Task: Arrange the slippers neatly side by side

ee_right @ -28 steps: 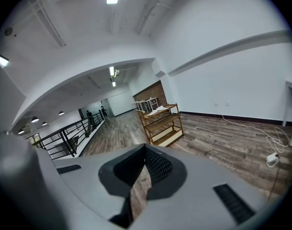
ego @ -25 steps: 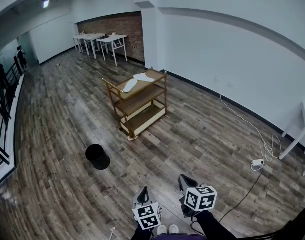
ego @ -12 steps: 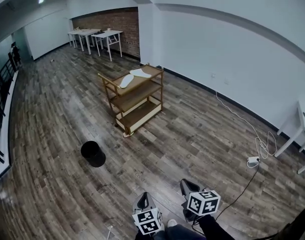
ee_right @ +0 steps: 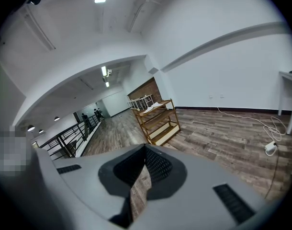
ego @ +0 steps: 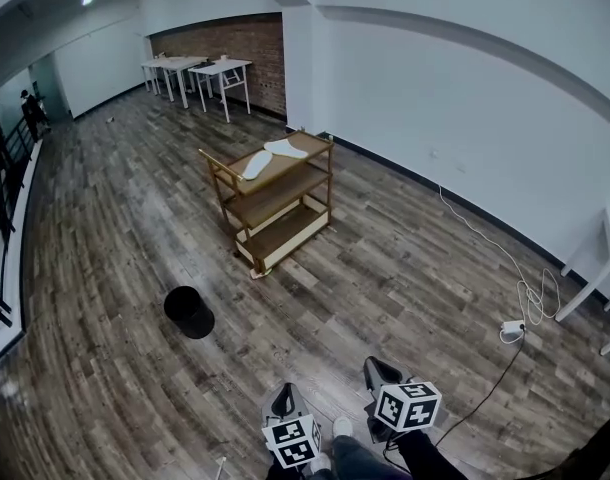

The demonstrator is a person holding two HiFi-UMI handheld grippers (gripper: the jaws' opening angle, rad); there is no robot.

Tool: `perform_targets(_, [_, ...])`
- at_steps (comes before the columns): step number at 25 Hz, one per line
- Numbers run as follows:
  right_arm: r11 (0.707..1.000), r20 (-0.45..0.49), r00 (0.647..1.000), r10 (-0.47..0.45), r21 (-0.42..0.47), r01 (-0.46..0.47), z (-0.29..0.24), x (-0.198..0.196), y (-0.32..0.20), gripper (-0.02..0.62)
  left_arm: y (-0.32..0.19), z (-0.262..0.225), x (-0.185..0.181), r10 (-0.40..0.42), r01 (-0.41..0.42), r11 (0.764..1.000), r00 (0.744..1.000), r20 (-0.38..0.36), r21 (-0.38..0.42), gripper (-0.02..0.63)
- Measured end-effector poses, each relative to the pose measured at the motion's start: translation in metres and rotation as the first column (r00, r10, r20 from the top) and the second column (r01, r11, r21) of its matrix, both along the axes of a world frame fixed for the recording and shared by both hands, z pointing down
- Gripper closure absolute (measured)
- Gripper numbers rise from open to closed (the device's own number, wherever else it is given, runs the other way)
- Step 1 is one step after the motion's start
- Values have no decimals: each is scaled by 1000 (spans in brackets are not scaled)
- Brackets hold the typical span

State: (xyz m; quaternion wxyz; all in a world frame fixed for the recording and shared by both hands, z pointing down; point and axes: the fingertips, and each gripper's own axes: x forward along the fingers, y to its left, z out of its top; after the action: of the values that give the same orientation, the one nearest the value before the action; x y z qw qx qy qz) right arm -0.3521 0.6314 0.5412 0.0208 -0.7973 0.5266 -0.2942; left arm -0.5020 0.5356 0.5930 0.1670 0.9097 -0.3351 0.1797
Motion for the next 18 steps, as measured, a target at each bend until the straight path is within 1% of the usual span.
perform_targets(6, [1000, -21, 999, -24, 5, 24, -6, 48, -32, 597, -33, -12, 49, -8, 8, 999, 1000, -4, 34, 604])
perform_targets(10, [999, -36, 998, -47, 7, 47, -12, 79, -51, 597, -48, -17, 79, -18, 18, 999, 1000, -6, 41, 604])
perform_targets(15, [998, -41, 997, -60, 10, 60, -17, 110, -65, 597, -61, -20, 108, -34, 35, 998, 999, -10, 44, 604])
perform_targets(18, [998, -45, 997, -69, 6, 70, -16, 125, -69, 597, -68, -19, 116, -61, 61, 997, 998, -11, 44, 604])
